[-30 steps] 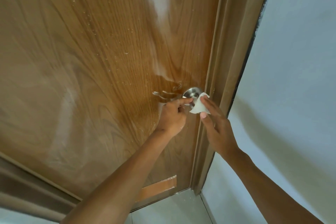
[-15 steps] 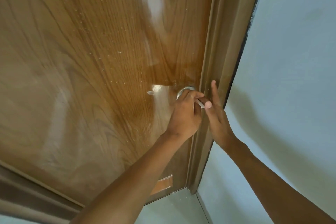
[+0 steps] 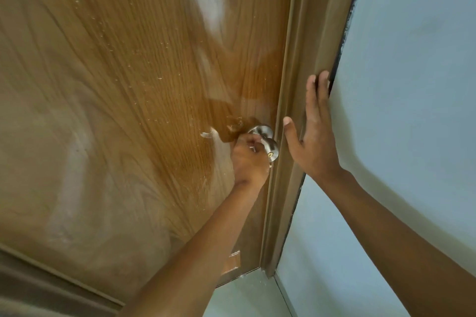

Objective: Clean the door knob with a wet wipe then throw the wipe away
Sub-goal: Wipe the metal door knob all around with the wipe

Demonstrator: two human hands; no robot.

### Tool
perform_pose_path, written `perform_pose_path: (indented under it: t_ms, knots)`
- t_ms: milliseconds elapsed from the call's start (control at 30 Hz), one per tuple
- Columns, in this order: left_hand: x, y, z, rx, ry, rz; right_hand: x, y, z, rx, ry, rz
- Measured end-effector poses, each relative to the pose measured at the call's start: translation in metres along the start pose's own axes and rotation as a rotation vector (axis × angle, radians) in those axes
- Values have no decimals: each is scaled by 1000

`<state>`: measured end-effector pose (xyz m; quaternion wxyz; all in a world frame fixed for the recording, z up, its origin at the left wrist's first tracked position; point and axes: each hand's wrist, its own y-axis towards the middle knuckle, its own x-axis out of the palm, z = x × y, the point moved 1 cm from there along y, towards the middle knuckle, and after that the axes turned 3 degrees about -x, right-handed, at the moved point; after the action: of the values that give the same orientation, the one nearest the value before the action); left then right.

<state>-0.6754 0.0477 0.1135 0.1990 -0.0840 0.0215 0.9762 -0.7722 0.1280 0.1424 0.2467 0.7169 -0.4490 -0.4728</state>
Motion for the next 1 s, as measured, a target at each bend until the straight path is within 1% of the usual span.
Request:
perform_pose_path:
  t_ms: [67, 133, 167, 233, 333, 433, 600, 733, 800, 867, 933, 1000]
  knots:
    - [0, 3, -7, -280, -232, -14, 4, -1, 6, -10, -23, -7]
    - [0, 3, -13, -508, -480, -121, 6, -3, 11, -26, -30, -3]
    - [-2, 3, -14, -583, -585, -170, 6, -3, 13, -36, -38, -2]
    - [-4, 2, -14, -683, -738, -202, 5, -3, 15, -55, -65, -5]
    - [-3, -2, -14, -726, -824, -168, 2, -2, 17, -75, -87, -14]
    - [-1, -8, -14, -677, -799, -114, 1, -3, 18, -86, -77, -21]
    - [2, -9, -11, -570, -706, 23, 2, -2, 18, -93, -69, -11]
    - [3, -6, -5, -486, -646, 61, 2, -4, 18, -99, -71, -6]
    - [3, -9, -9, -344, -531, 88, 2, -4, 18, -97, -71, -5]
    - [1, -13, -13, -130, -336, 95, 3, -4, 18, -97, -70, 0]
    - [-2, -13, -15, 65, -155, 78, 3, -4, 18, -94, -69, 4]
    - [-4, -11, -14, 203, -46, 42, 4, -4, 18, -86, -78, 8]
